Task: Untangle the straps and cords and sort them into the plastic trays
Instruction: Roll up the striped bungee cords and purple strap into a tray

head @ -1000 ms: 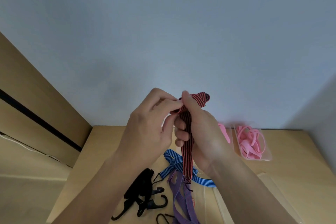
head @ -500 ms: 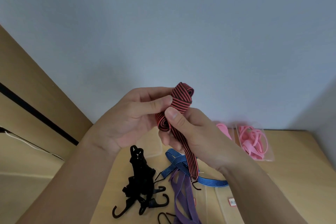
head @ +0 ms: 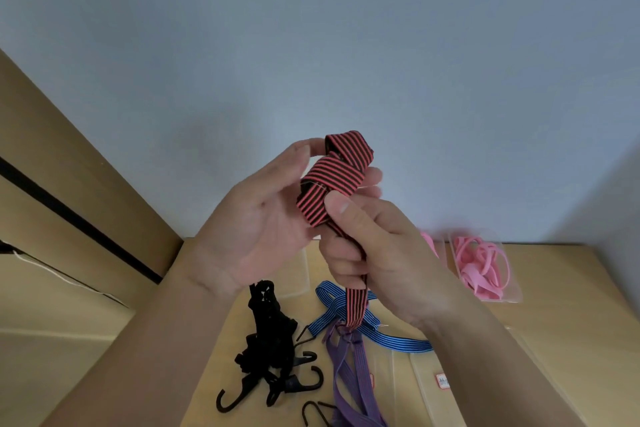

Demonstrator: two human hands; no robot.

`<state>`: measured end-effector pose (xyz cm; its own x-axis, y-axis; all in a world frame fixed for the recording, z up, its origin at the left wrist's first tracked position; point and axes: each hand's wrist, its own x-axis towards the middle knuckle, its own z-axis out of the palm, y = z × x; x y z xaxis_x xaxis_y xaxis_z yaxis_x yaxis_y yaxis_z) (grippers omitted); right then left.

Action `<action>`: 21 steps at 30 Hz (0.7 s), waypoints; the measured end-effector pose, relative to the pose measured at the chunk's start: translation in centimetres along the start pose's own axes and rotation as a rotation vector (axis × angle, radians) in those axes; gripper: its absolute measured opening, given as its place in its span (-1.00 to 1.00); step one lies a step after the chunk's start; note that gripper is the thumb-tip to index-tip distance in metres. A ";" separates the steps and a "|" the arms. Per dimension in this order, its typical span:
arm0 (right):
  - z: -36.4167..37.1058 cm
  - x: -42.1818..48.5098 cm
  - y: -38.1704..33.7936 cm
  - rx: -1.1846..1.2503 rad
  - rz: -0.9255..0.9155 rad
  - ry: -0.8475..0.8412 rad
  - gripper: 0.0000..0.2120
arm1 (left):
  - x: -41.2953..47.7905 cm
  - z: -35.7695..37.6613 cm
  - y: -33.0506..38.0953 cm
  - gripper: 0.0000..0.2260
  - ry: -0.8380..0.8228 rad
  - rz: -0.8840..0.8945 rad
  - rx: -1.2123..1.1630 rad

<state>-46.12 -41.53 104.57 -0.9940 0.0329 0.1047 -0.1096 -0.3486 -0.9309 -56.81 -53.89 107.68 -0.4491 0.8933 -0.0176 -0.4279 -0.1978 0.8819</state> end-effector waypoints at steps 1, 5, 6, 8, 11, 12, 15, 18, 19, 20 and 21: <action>0.0 0.0 -0.1 0.029 -0.003 -0.036 -0.65 | 0.0 -0.2 -0.1 -0.55 -0.070 -0.040 -0.075; 0.0 0.0 -0.4 0.094 0.028 -0.133 -0.44 | 0.5 -1.0 -0.6 -0.51 -0.172 -0.093 -0.162; -0.1 0.0 -0.4 0.114 0.029 -0.129 -0.43 | 0.5 -1.0 -0.6 -0.52 -0.162 -0.083 -0.158; -0.3 -0.1 -0.2 0.148 0.035 -0.079 -0.46 | 0.5 -0.5 -0.3 -0.55 -0.087 -0.036 -0.106; -0.5 -0.1 0.0 0.048 0.095 0.059 -0.38 | 0.8 0.0 0.1 -0.63 0.114 0.062 0.158; -0.5 0.0 0.1 -0.009 0.121 0.112 -0.37 | 0.8 0.3 0.1 -0.62 0.175 0.102 0.320; -0.2 0.0 0.3 -0.145 0.151 0.211 -0.45 | 0.9 1.4 -0.5 -0.54 0.384 0.231 0.796; -0.2 0.0 0.2 -0.183 0.122 0.180 -0.45 | 1.0 1.5 -0.8 -0.54 0.481 0.312 0.838; -0.3 -0.1 0.1 -0.174 0.110 0.159 -0.43 | 0.9 1.4 -0.8 -0.58 0.447 0.310 0.754; -0.4 -0.2 0.0 -0.160 0.099 0.134 -0.43 | 0.8 1.3 -0.6 -0.63 0.390 0.292 0.636; -0.5 -0.3 -0.1 -0.146 0.085 0.106 -0.45 | 0.7 1.2 -0.5 -0.68 0.320 0.260 0.498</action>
<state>-45.79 -41.07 104.43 -0.9939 0.1103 -0.0065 -0.0175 -0.2150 -0.9765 -55.95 -52.69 107.79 -0.7339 0.6614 0.1546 0.1069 -0.1124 0.9879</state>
